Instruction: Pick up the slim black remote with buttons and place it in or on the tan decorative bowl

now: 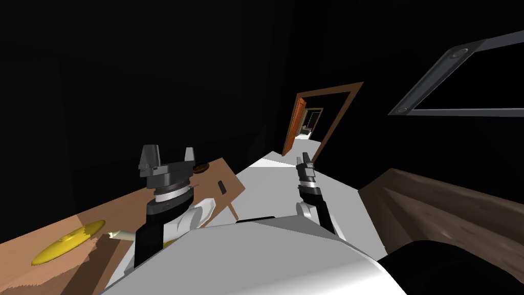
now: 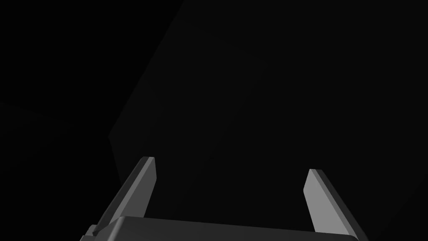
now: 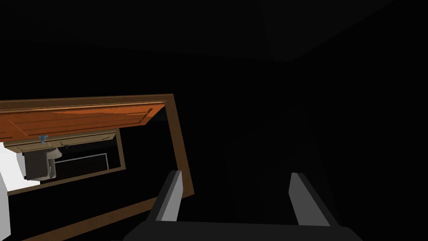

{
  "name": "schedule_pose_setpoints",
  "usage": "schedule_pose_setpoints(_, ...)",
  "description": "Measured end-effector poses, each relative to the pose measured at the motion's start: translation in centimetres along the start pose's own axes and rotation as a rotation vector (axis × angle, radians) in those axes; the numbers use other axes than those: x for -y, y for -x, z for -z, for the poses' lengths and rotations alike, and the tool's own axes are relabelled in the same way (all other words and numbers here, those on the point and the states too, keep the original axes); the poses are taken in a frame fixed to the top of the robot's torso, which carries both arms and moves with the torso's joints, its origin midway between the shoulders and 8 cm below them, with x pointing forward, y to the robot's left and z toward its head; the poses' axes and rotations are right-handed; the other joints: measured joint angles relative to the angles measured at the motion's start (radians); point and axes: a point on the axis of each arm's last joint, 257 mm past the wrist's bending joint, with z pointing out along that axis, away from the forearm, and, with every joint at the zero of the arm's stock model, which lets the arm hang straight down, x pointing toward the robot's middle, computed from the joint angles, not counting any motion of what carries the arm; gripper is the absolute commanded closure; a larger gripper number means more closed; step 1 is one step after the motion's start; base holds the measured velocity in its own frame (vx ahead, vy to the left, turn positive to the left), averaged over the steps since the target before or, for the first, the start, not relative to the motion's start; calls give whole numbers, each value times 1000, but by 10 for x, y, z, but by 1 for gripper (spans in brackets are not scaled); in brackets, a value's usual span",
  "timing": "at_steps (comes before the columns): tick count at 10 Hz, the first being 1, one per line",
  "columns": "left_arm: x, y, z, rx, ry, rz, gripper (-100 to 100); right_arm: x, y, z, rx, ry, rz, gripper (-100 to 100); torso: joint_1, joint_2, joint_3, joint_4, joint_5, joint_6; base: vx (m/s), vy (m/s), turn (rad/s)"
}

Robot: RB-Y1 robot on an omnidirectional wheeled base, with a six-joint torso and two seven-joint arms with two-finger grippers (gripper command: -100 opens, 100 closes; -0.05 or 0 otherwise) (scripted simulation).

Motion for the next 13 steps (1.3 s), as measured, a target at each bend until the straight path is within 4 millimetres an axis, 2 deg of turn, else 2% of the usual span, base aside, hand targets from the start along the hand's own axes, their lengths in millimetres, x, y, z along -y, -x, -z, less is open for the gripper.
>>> schedule_pose_setpoints(5,-54,0,21,-68,178,-49,-100,0,0,0,0,0,0,0,2,1,1,0,0,0,-16,18,-148)
schedule_pose_setpoints(9,-106,4,52,-128,371,-120,-100,0,0,0,0,0,0,0,2,2,1,0,0,0,-29,17,-148)
schedule_pose_setpoints(11,-134,13,76,-166,467,-162,-100,0,0,0,0,0,0,0,2,2,1,0,0,0,-32,16,-156)
schedule_pose_setpoints(13,-146,16,91,-196,538,-195,-100,0,0,0,0,0,0,0,1,2,1,0,0,0,-32,11,-211)
